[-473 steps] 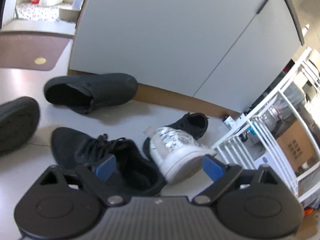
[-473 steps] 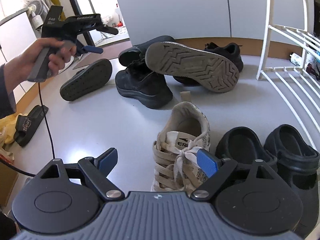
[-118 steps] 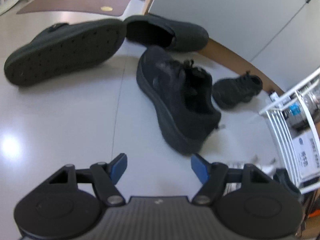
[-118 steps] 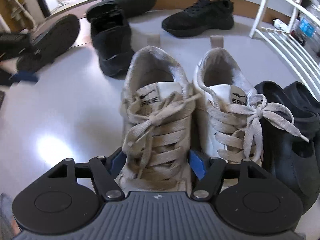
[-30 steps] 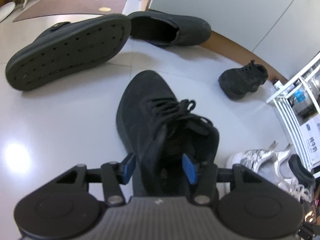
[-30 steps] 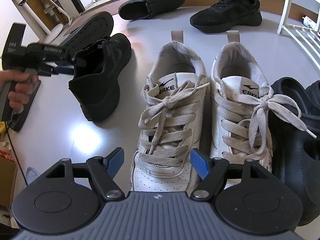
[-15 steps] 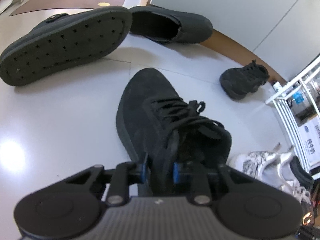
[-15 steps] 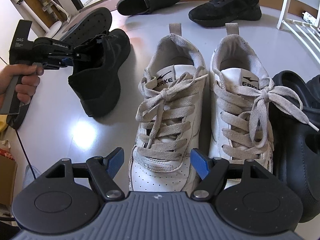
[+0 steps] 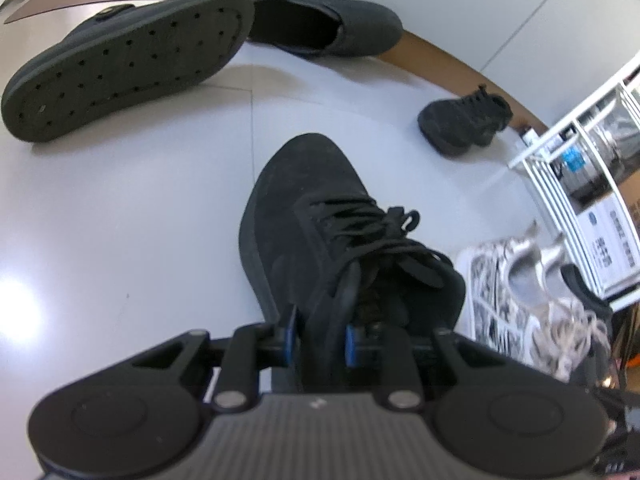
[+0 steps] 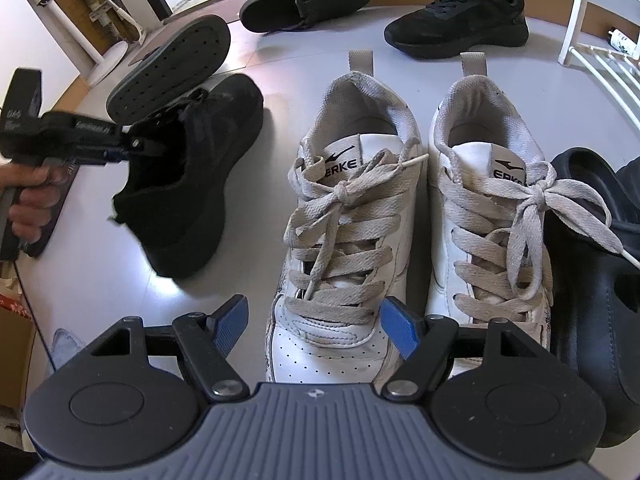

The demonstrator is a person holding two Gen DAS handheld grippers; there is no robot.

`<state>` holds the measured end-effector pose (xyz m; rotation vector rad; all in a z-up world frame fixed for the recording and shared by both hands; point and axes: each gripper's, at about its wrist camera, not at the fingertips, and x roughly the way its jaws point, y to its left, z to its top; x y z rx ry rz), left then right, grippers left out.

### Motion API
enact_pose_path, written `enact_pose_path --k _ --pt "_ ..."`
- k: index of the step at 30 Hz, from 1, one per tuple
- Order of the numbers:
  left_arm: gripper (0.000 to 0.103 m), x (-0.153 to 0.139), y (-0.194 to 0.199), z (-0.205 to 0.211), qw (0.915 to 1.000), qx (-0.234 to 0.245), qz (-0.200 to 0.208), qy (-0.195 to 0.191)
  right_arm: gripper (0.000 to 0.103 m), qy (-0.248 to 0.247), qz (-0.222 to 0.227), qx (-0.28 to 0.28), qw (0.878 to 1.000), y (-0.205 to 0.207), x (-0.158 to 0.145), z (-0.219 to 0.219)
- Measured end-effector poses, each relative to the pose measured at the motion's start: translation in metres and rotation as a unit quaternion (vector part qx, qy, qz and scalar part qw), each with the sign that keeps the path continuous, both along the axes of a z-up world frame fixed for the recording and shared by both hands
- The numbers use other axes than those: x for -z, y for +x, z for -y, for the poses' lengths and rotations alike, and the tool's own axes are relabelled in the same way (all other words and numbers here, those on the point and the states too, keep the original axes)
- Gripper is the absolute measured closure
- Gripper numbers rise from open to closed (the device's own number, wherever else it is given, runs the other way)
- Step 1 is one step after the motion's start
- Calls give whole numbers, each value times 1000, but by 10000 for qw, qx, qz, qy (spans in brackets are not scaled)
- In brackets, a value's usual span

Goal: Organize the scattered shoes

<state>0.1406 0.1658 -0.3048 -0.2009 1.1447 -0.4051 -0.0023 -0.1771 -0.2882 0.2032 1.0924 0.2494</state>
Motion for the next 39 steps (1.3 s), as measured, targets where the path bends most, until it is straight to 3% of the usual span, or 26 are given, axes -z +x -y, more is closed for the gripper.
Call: enact_pose_path --k 11,18,24,29,39 --pt "79 2 -30 -1 9995 172 -265 -50 26 -12 -2 -65 10000 -1 -1 -4" --pt "72 -4 -30 0 9996 137 -249 -59 26 -64 88 -100 9999 3 -10 -8" --pt "61 -21 -38 -6 9993 -53 30 -355 26 -342 301 -239 9987 20 -45 -12" --pt "59 -34 -38 -10 9985 -140 232 -479 25 -620 314 -520 9962 36 -83 -21" --pt "52 -48 -36 -36 9958 -514 498 -570 25 -723 96 -385 9966 67 -111 -60"
